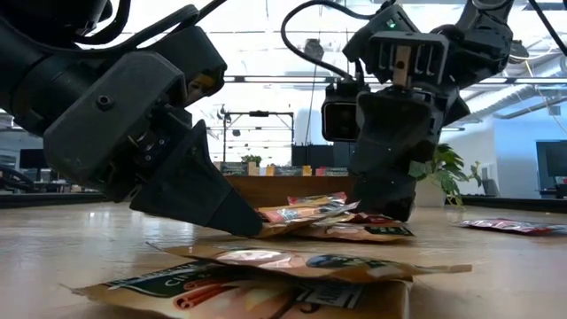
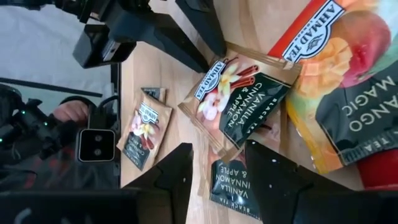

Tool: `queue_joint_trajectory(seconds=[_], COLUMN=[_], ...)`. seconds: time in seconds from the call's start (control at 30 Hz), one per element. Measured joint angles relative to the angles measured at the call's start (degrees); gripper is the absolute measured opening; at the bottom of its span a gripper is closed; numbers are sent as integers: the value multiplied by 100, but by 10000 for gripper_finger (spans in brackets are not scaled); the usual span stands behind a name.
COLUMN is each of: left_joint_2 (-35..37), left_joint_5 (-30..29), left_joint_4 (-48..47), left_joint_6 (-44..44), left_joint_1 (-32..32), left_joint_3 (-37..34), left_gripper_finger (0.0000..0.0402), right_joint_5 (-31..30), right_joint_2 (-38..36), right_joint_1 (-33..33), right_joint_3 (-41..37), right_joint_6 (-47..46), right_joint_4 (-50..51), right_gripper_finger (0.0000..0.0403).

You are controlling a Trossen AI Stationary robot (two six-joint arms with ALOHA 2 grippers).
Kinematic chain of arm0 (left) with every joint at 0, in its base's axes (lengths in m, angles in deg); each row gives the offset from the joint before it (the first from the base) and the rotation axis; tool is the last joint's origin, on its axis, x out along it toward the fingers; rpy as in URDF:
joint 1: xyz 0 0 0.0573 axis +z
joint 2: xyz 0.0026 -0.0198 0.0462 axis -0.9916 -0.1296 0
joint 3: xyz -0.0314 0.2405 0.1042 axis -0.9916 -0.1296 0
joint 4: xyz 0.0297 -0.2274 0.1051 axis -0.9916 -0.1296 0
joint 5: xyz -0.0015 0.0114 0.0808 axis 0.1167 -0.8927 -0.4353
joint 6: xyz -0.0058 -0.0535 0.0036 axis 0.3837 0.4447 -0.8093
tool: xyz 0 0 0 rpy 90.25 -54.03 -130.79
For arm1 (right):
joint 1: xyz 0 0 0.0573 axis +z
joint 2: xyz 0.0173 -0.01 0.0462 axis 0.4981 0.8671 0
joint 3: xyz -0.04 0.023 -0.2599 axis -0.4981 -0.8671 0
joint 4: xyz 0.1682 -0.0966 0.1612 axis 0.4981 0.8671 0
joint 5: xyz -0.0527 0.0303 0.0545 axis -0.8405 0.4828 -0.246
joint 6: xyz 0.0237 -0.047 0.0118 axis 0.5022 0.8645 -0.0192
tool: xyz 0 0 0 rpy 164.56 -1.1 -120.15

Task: Pick & Place Tea
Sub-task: Put the brown tea bag into the left section of the wooden organizer

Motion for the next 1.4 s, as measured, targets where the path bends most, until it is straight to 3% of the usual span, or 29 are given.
queue_joint_trajectory(seconds=[0.63, 0.97, 1.17, 1.4], left_joint_2=[0, 0, 2, 2], left_joint_5=[-96, -103, -127, -145], left_joint_4=[10, 8, 4, 80], left_joint_6=[-54, -54, -54, -236], left_joint_1=[0, 0, 0, -22], left_joint_3=[0, 0, 0, 0], left_gripper_finger=[88, 88, 88, 88], right_joint_5=[-54, -347, -683, -802], right_joint_2=[293, 295, 295, 257], right_joint_1=[168, 177, 176, 162], right_joint_3=[-12, -16, -16, -16], right_joint_6=[-108, 124, 738, 1097], right_joint_4=[346, 436, 414, 413], right_gripper_finger=[121, 73, 11, 1])
